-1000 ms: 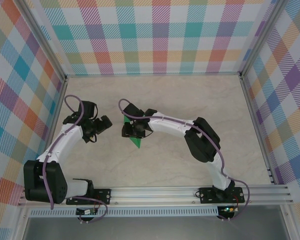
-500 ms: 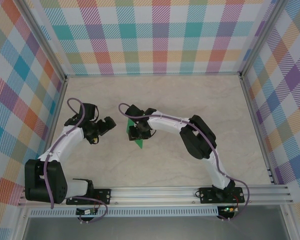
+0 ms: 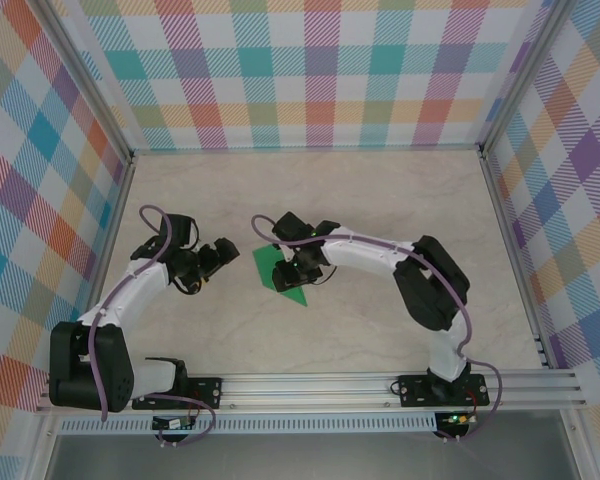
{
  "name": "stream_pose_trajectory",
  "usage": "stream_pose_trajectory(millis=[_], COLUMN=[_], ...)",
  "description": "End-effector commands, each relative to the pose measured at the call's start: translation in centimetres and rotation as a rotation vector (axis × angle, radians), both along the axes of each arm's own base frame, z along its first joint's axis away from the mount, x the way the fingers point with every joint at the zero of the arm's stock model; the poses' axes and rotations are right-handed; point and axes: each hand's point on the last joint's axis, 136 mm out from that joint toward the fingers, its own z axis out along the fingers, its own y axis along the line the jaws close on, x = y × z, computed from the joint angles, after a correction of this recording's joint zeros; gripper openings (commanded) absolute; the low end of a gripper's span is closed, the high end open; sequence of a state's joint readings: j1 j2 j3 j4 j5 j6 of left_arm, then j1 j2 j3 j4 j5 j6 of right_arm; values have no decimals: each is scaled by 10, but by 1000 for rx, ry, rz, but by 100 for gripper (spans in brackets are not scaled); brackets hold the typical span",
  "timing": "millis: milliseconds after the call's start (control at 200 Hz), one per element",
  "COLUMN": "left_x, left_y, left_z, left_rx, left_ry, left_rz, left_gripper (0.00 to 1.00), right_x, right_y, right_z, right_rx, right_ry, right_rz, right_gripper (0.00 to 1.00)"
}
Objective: Fold a paper plane with a square sheet of paper (pick it up from the middle)
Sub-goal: Move the paper to the center of the table, then fold the wing for the fifth time at the center of the table.
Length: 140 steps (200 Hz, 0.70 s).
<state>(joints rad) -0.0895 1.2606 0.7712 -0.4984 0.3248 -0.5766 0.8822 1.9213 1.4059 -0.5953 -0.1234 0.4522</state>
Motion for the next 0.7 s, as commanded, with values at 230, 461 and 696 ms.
stream_pose_trajectory(millis=[230,461,696], left_x=[-11,-18,-20], left_y=[-17,-20,-26], left_z=[5,-1,-3], left_rx=[-126,-141,-166], left_ry=[-28,-1,11], left_rz=[8,-3,-12], left_gripper=[100,100,100], right_x=[13,7,6], right_y=[15,20,17], right_z=[10,6,-3], right_rx=[237,280,244], right_ry=[70,79,77], right_rz=[-365,-339,-327], right_gripper=[42,42,42])
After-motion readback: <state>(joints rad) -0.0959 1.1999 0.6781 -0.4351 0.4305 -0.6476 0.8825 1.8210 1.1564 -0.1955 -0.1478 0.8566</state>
